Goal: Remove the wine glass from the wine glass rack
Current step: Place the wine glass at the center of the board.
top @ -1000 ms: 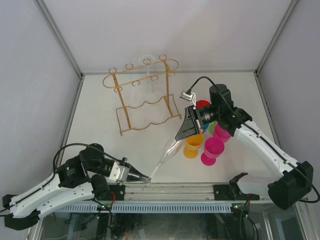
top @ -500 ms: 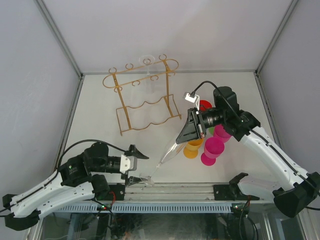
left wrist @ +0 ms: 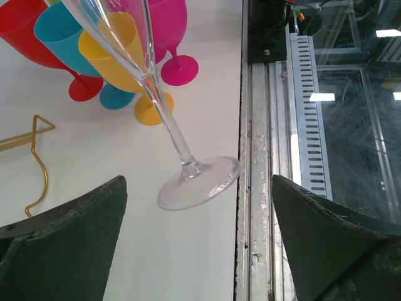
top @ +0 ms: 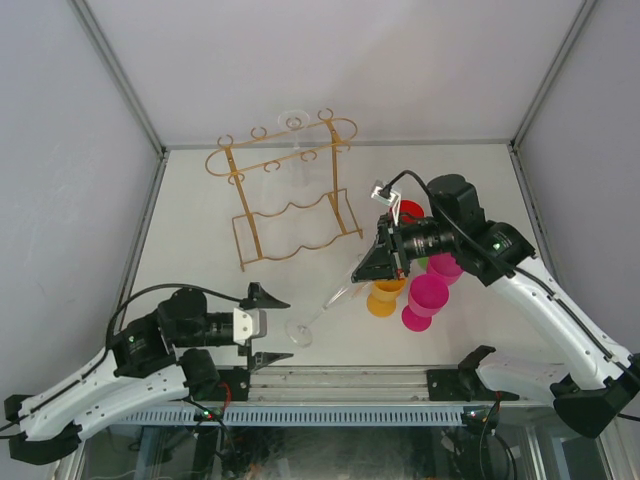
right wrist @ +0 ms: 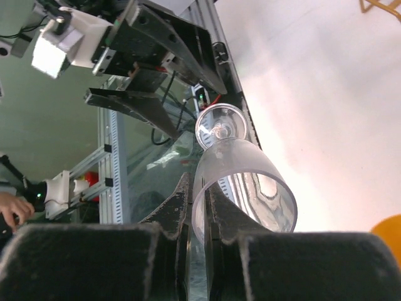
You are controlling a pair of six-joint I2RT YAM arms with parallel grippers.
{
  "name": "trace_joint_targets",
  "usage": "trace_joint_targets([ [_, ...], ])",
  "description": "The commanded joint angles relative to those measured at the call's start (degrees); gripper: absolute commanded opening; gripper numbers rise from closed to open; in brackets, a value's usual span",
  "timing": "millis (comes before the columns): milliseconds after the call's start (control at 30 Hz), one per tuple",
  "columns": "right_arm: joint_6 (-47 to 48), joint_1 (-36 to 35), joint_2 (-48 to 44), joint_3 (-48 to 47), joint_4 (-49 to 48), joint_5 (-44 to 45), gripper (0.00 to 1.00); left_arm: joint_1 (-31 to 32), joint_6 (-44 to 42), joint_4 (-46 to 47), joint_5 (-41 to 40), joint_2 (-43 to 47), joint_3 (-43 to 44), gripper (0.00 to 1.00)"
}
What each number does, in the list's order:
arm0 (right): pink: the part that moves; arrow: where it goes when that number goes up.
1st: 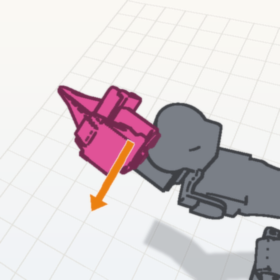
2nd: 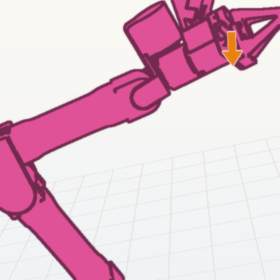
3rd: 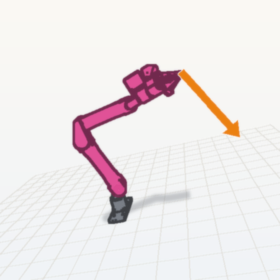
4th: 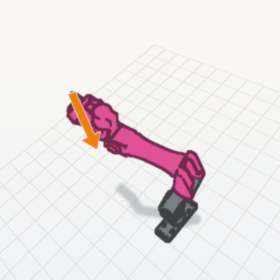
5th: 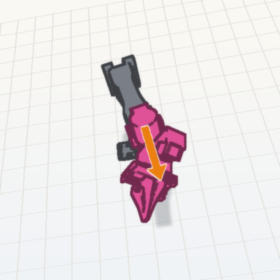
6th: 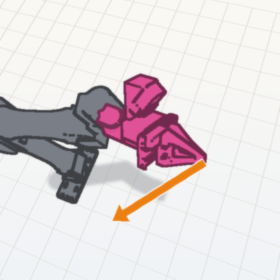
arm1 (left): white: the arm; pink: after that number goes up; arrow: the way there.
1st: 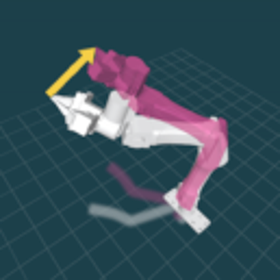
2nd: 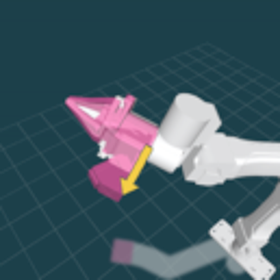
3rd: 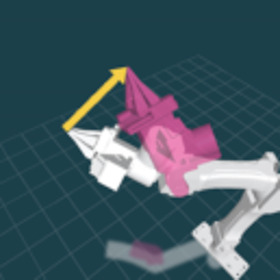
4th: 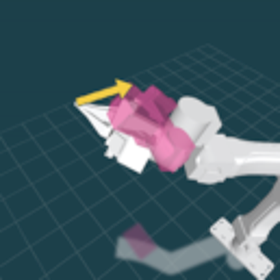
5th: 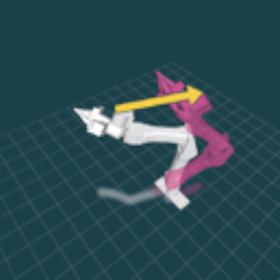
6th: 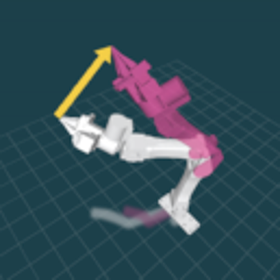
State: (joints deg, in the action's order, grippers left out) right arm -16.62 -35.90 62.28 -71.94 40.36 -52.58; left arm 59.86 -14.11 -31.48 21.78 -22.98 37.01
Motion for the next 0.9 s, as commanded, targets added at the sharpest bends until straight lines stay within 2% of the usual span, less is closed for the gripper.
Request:
trace_joint_targets([
  [0,1.1,-1.3,-1.7,-3.1,-0.6,5.9,0.00,-0.2,1.0,-0.8,-1.7,2.0,0.1,1.00],
  [167,3.6,-8.5,0.1,-6.2,3.4,25.1,0.00,-0.2,2.0,0.5,-5.9,4.9,0.0,1.00],
  [367,6.0,-16.4,4.9,-8.8,6.9,44.9,0.00,-0.2,8.5,7.5,-22.2,5.7,-0.9,1.00],
  [500,6.7,-20.3,9.2,-9.7,7.8,53.0,0.00,-0.2,14.8,11.9,-31.5,5.0,-1.1,1.00],
  [667,6.2,-20.9,14.3,-10.8,7.2,58.4,0.00,-0.2,24.6,17.0,-42.5,3.8,-1.4,1.00],
  [767,6.2,-20.8,17.6,-12.3,7.6,61.4,0.00,-0.2,32.4,16.1,-51.1,3.2,0.1,1.00],
  [867,6.8,-20.7,21.2,-14.8,9.9,64.1,0.00,-0.2,37.2,15.9,-54.5,3.6,0.5,1.00],
])
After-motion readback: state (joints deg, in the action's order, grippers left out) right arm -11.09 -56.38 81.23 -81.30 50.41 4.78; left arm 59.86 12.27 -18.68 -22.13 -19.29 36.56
